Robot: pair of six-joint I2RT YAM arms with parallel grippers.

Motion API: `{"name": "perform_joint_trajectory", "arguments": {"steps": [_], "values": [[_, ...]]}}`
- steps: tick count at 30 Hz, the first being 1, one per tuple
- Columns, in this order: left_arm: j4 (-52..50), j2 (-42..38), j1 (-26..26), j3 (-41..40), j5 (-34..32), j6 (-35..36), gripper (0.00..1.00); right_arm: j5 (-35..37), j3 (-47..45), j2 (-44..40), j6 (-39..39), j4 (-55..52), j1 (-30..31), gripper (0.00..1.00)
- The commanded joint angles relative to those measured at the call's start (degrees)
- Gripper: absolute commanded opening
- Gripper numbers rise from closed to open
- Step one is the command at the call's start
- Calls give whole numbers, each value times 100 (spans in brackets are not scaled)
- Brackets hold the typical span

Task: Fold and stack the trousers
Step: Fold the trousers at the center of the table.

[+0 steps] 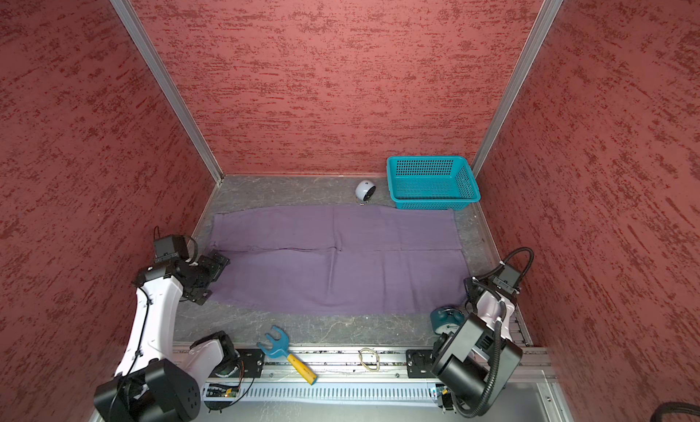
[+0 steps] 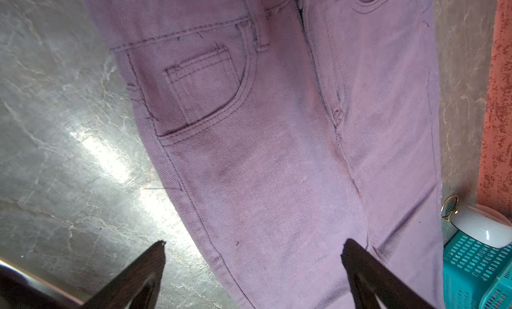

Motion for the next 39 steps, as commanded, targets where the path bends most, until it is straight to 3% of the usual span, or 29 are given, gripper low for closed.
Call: {"name": "perform_joint_trajectory", "arguments": {"steps": [1, 9, 17, 22, 31, 36, 39], "values": [[3, 8, 85, -300, -114, -358, 99, -168, 160, -96, -200, -190, -43, 0], [443, 176, 696, -912, -148, -586, 100, -389, 173, -226, -272, -142, -126, 0], [570, 206, 1228, -896, -452, -412, 99, -734, 63, -181, -160, 23, -184, 0], [1201, 392, 1386, -928, -744, -400, 99, -875, 50, -125, -147, 38, -230, 0], [2612, 1783, 1592, -772, -434, -675, 99, -951, 54, -27, -125, 59, -320, 0], [3131, 2351, 1824, -784, -84, -606, 88, -907, 50, -18, -101, 65, -354, 0], [3377, 2513, 1890, -928, -77, -677, 71, -887, 55, 7, -81, 58, -365, 0]]}}
